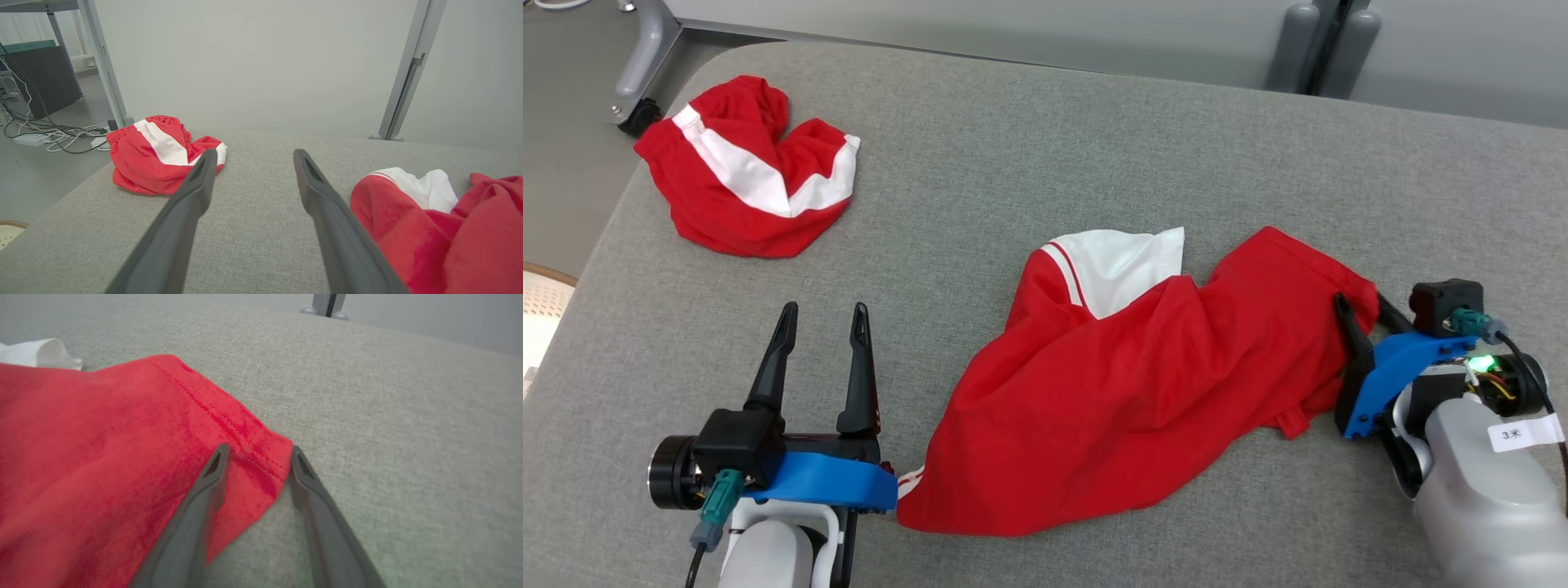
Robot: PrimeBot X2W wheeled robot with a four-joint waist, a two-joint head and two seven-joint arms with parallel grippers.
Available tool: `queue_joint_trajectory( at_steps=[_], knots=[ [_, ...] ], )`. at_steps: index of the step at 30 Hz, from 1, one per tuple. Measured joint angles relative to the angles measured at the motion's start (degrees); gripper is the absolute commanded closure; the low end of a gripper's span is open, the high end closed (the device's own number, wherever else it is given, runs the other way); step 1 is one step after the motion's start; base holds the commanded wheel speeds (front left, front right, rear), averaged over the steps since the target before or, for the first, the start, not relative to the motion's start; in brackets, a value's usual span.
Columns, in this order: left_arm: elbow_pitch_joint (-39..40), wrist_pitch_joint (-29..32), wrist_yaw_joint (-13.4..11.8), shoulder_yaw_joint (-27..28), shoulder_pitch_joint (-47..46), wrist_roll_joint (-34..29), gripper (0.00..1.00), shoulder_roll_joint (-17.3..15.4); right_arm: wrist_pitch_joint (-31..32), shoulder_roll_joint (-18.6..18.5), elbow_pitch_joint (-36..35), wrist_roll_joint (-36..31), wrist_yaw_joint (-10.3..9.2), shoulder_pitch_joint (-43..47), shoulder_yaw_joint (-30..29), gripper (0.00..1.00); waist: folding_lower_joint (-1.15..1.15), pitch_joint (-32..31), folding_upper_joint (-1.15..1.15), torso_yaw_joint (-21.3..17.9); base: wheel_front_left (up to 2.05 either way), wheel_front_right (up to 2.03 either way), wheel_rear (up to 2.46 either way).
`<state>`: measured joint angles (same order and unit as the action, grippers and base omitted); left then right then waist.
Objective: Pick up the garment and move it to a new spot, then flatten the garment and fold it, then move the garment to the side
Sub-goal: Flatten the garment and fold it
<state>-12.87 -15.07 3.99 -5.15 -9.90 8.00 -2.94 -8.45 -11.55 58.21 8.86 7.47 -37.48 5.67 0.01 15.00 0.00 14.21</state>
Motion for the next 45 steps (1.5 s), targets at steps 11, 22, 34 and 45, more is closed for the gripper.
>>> queue_joint_trajectory(
  at_steps=[11,22,34,45],
  knots=[
    [-0.33,0.00,-0.10,2.11,1.20,-0.49,0.00,0.01,-5.20,-0.49,-1.88,5.45,0.03,-2.01,5.15,1.00,0.00,-2.09,0.00,-4.85,0.00,0.00,0.00],
    [-0.48,0.01,0.16,4.09,3.99,-0.93,0.00,0.01,-5.34,-4.98,-17.22,11.65,0.02,10.78,3.10,1.00,-0.01,-5.97,0.00,-12.91,0.00,0.00,0.00],
    [-0.10,0.00,0.18,4.37,4.17,-1.04,0.00,0.02,9.24,-2.32,-46.08,11.13,0.02,35.23,-11.80,1.00,-0.01,-5.84,0.00,-18.45,0.00,0.00,0.00],
    [-0.47,0.01,0.87,4.39,2.59,-1.90,0.00,0.03,20.83,3.14,-63.45,7.67,0.02,43.72,-19.05,0.00,-0.01,-5.09,0.00,-19.21,0.00,0.00,0.00]
  ],
)
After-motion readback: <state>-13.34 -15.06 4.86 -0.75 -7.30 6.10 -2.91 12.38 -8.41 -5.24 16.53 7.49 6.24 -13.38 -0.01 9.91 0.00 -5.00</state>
